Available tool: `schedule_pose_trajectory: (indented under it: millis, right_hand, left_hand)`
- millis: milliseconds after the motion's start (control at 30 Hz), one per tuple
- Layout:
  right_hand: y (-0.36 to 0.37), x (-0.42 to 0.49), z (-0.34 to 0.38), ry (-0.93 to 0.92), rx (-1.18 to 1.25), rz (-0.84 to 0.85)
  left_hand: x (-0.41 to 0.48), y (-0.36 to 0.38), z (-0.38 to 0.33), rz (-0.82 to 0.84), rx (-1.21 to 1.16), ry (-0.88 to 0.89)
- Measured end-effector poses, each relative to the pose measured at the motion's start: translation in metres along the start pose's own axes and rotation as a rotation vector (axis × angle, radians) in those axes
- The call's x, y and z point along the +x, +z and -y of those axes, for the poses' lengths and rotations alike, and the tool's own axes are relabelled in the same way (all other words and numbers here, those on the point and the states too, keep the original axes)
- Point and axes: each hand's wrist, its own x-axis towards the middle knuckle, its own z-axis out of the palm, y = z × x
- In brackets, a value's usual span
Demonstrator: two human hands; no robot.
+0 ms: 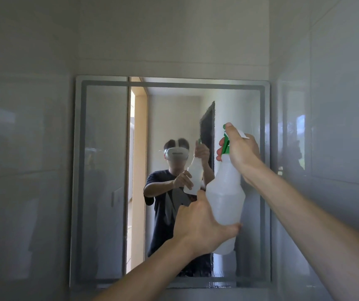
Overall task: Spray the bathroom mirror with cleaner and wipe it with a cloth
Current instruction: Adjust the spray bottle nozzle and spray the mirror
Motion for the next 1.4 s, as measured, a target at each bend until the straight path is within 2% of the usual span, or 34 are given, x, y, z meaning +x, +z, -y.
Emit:
schedule_pose_trajectory:
  millis: [700, 833, 1167, 1400]
  right_hand:
    - [0.033, -0.057, -0.026, 0.037, -0.107, -0.078]
    - [0.041, -0.070, -0.024, 0.002, -0.127, -0.045]
    - [0.045, -0.109, -0.042, 0.077, -0.237, -0.034]
    - [0.051, -0.132, -0.055, 0.120, -0.234, -0.018]
  left_hand:
    - [-0.051, -0.017, 0.048, 0.113, 0.001, -0.038]
    - [-0.062, -0.021, 0.057, 0.132, -0.043, -0.056]
    - [-0.103, -0.013, 0.070, 0.237, -0.071, -0.122]
    - [-0.125, -0.007, 0.084, 0.249, -0.094, -0.146]
